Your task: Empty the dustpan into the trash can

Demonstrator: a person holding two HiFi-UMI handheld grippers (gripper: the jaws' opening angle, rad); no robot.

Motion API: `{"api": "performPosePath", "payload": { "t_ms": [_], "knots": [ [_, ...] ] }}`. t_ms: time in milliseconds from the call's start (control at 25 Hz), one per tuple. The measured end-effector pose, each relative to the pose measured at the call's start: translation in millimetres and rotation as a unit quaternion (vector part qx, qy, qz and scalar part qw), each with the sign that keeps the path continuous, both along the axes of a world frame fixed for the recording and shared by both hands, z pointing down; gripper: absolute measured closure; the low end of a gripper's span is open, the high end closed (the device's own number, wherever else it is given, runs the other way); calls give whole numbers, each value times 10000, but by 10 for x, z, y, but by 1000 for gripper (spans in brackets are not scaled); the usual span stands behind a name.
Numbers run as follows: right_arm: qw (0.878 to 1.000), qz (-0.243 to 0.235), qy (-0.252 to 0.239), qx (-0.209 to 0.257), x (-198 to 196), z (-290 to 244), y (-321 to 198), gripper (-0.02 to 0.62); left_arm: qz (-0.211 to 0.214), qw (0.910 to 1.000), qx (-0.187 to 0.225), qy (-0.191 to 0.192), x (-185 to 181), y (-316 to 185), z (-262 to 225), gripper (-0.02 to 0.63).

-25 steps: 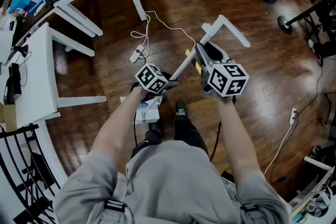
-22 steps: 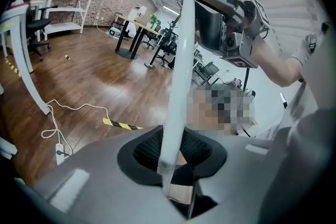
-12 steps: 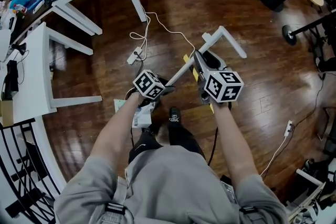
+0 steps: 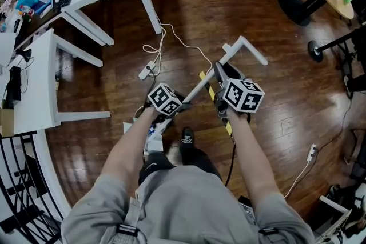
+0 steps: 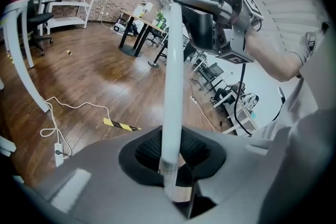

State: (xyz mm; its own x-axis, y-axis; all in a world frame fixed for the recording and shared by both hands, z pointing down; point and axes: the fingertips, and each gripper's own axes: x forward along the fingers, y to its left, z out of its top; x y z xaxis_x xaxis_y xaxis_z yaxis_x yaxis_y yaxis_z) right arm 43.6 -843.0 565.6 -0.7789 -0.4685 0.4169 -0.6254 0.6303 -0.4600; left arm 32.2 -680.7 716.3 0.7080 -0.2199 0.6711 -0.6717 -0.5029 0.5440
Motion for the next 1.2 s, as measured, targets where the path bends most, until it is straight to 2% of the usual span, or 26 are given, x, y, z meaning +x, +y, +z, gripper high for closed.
{"api": "performPosePath", "payload": {
  "t_ms": [680,920,1200],
  "knots": [
    [9999,-151,-67,-18,-28,-72,-194,485,-227,9997,32,89,39,-156,-110,534],
    [9982,-498,-245,206,-204,-287,-125,485,-480,9986,206,14,-49,-151,-243,534],
    [9912,-1083,-439,619,-585,-664,187,485,-906,9947,486,-36,-287,26,-475,534]
  ]
}}
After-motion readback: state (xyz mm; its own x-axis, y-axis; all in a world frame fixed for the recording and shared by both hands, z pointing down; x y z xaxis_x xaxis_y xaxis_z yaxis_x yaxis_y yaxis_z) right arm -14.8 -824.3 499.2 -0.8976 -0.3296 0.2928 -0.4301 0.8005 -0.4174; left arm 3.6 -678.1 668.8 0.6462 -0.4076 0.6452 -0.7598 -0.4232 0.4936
